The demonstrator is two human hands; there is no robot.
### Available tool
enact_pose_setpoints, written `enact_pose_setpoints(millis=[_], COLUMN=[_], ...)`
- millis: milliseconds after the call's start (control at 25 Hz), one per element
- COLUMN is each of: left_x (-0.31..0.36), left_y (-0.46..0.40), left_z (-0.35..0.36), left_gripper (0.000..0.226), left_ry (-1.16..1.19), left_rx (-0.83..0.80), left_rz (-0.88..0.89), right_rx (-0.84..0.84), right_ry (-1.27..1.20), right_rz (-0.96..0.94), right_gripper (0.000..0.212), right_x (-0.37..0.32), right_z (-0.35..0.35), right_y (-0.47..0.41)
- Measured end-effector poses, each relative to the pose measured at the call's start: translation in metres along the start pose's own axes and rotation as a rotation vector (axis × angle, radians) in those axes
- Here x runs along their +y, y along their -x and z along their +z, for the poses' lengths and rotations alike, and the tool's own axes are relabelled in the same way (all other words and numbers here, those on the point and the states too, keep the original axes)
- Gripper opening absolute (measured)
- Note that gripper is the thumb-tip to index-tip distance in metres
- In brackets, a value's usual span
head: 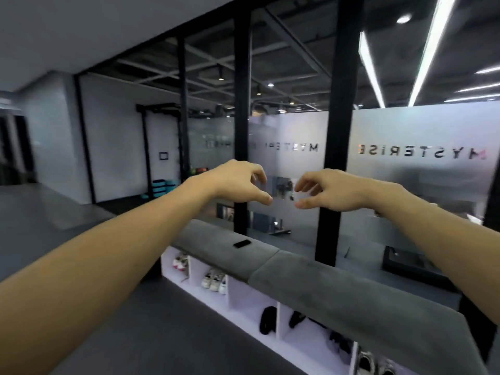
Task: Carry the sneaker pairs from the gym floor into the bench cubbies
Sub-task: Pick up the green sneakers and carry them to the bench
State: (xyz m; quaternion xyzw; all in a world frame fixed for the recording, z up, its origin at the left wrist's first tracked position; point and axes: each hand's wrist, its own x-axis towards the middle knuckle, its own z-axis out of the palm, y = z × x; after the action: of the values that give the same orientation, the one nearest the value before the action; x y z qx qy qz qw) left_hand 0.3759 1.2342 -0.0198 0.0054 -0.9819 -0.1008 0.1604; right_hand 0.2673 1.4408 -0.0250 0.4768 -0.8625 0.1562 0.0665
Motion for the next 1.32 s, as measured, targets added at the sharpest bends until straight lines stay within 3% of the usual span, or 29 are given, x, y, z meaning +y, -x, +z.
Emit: enact_pose_setpoints(millis=[400, 560, 840, 1320], left_x=[-0.27, -0.358, -0.51, -0.824], left_y=[0.214, 0.258, 0.269, 0.177], left_z=[-0.132, -0.162, -0.177, -0.208], left_gripper=[0.053, 0.054, 0.057, 0.052], left_ry=[-0.254, -0.254, -0.226, -0.201], left_rx=[0.076, 0.058, 0.075, 0.131], left_rz=[-0.366, -0.448, -0.524, -0.598], right_rx=[-0.05, -0.099, -0.146, -0.168], right_ry=[-0.118, -0.138, -0.158, -0.17], right_rz=[-0.335, -0.422, -0.531, -0.59], right_gripper=[0.037, 0.039, 0.036, 0.027], right_x=[-0.279, -0.373, -0.459, -0.527], right_z=[0.096, 0.143, 0.218, 0.321], right_y=[-0.174, -0.245, -0.389, -0.721])
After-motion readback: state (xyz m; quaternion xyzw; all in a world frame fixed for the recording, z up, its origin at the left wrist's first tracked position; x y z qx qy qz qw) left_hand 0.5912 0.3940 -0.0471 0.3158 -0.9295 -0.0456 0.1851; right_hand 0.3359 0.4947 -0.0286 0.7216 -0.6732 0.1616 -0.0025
